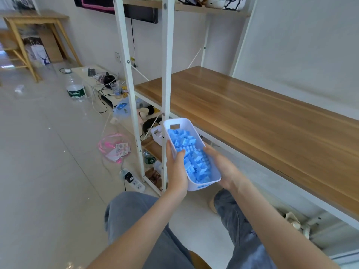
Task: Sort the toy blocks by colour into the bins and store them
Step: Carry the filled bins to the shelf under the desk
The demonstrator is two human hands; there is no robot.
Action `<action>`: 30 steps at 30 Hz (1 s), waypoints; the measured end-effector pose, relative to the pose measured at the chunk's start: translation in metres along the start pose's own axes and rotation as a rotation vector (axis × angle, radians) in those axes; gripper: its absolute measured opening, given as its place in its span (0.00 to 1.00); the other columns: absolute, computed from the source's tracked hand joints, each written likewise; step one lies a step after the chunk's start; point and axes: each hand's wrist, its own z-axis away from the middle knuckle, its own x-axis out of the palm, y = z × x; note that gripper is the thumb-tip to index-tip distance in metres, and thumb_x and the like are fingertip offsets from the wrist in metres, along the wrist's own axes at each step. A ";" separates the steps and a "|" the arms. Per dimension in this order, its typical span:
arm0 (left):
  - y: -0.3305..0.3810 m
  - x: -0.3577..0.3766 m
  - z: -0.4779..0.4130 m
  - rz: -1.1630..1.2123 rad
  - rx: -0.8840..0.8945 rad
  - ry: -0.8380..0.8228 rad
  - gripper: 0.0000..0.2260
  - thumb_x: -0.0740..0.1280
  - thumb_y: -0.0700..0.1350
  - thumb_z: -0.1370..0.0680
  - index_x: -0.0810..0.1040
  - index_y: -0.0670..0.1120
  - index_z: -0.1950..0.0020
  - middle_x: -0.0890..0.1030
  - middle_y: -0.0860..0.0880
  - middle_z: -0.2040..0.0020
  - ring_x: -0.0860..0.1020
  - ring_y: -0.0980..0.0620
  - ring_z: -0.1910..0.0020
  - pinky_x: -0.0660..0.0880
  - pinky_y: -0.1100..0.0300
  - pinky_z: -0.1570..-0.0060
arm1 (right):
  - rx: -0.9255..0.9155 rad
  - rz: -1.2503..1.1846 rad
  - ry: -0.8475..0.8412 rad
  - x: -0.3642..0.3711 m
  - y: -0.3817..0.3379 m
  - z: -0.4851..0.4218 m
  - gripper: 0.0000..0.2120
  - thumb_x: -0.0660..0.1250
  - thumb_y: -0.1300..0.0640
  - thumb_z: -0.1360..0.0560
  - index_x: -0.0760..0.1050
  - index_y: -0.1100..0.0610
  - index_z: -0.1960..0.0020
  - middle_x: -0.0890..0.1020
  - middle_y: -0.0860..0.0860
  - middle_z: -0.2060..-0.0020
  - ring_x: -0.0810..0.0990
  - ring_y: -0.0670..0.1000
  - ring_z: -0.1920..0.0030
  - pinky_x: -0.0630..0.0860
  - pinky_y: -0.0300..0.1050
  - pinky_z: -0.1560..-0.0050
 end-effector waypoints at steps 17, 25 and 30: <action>-0.054 -0.056 -0.028 -0.207 -0.183 0.133 0.15 0.61 0.52 0.20 0.67 0.56 0.34 0.79 0.53 0.44 0.81 0.53 0.49 0.79 0.53 0.49 | 0.108 0.143 0.110 -0.010 0.052 -0.045 0.14 0.63 0.51 0.22 0.72 0.48 0.37 0.81 0.51 0.45 0.83 0.54 0.48 0.78 0.55 0.44; -0.036 -0.103 -0.049 -0.074 -0.123 0.309 0.16 0.61 0.48 0.20 0.69 0.52 0.32 0.80 0.50 0.43 0.82 0.50 0.49 0.79 0.50 0.48 | 0.185 0.193 0.052 0.041 0.053 -0.087 0.10 0.61 0.53 0.21 0.73 0.48 0.40 0.81 0.49 0.45 0.82 0.51 0.49 0.81 0.47 0.52; -0.029 -0.142 -0.082 -0.025 -0.189 0.359 0.18 0.60 0.55 0.20 0.68 0.51 0.32 0.80 0.49 0.40 0.81 0.47 0.45 0.78 0.45 0.45 | 0.132 0.421 0.015 0.064 0.048 -0.117 0.08 0.62 0.57 0.22 0.76 0.50 0.44 0.79 0.47 0.46 0.78 0.47 0.46 0.77 0.43 0.47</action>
